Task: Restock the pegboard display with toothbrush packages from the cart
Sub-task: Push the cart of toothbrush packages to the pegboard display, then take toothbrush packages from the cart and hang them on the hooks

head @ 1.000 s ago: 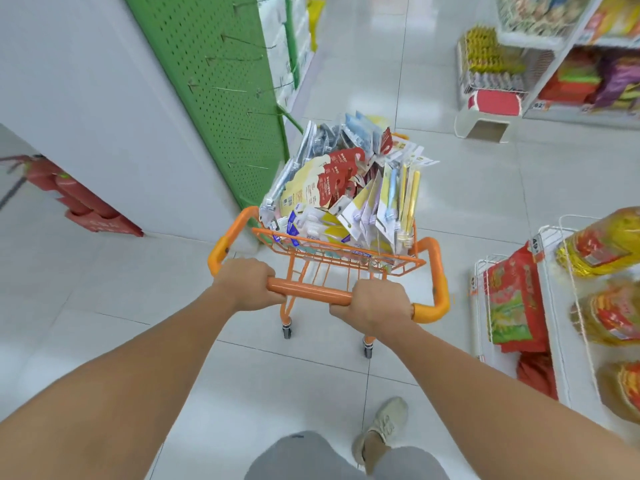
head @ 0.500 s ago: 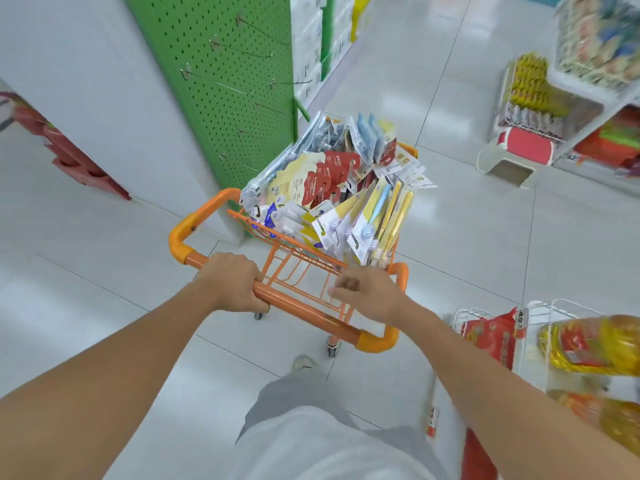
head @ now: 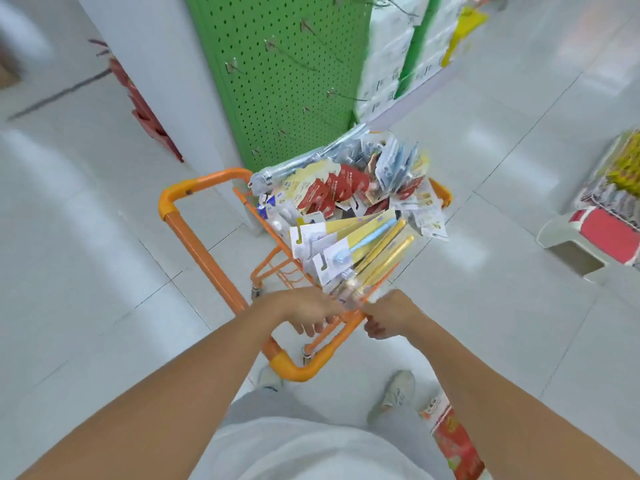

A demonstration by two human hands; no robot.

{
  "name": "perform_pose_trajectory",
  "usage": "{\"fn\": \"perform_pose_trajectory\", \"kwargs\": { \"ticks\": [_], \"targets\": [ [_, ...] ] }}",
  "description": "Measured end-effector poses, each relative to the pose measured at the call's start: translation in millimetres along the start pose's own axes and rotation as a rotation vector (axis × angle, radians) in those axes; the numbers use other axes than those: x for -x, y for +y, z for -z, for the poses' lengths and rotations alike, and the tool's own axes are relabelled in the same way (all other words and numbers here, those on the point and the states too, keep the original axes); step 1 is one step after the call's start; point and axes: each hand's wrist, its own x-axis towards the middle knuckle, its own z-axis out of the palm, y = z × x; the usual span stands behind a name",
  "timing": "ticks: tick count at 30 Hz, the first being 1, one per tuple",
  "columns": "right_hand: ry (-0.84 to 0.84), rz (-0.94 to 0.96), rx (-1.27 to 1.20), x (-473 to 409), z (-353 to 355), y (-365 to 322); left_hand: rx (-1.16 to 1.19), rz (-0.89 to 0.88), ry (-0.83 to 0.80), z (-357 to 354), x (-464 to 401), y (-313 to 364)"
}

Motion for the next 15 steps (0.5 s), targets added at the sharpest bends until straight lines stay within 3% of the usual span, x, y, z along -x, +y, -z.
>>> {"fn": "perform_pose_trajectory", "kwargs": {
  "ticks": [4, 6, 8, 11, 15],
  "targets": [
    [-0.334, 0.104, 0.28, 18, 42, -8, 0.303, 0.13, 0.108, -34, -17, 20],
    [-0.345, 0.136, 0.34, 18, 90, -18, 0.342, 0.212, 0.15, -35, -19, 29],
    [-0.221, 0.163, 0.356, 9, 145, -34, 0.229, 0.287, 0.279, -22, -19, 46],
    [0.044, 0.221, 0.314, -16, 219, -70, -0.046, 0.337, 0.608, 17, -15, 89],
    [0.284, 0.374, 0.314, -62, 261, -135, 0.043, 0.188, 0.891, 76, -14, 141]
  ]
}}
